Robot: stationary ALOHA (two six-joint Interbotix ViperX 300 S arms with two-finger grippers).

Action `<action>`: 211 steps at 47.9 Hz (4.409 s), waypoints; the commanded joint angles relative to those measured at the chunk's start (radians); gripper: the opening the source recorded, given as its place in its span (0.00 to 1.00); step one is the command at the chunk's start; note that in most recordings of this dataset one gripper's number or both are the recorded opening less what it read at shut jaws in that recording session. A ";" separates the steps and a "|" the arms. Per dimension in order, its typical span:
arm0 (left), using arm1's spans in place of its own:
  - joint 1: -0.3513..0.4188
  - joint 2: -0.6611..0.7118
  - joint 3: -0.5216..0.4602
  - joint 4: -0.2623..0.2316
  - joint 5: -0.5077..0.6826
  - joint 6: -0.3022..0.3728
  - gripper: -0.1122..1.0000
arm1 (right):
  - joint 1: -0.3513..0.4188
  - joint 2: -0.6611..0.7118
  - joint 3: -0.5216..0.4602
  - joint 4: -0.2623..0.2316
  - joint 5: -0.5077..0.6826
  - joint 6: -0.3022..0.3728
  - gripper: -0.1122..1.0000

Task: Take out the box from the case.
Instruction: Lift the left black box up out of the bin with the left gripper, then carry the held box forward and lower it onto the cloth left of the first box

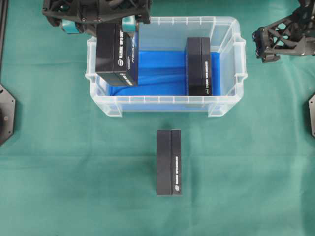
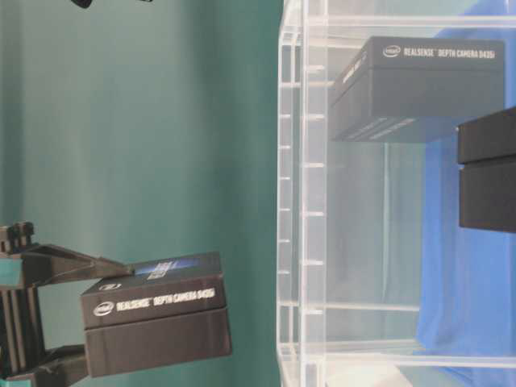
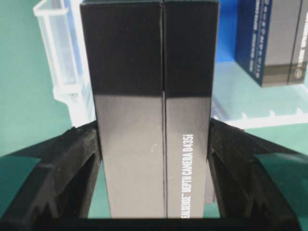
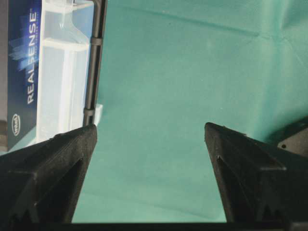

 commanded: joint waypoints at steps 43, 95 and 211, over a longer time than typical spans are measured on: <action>-0.003 -0.035 -0.018 0.003 0.005 0.000 0.66 | -0.002 -0.014 -0.021 -0.006 -0.005 0.000 0.90; -0.374 -0.120 0.072 0.003 0.023 -0.359 0.66 | -0.002 -0.071 0.006 -0.014 0.008 -0.011 0.90; -0.508 -0.009 0.650 0.009 -0.646 -0.495 0.66 | -0.002 -0.067 0.006 -0.025 0.009 -0.008 0.90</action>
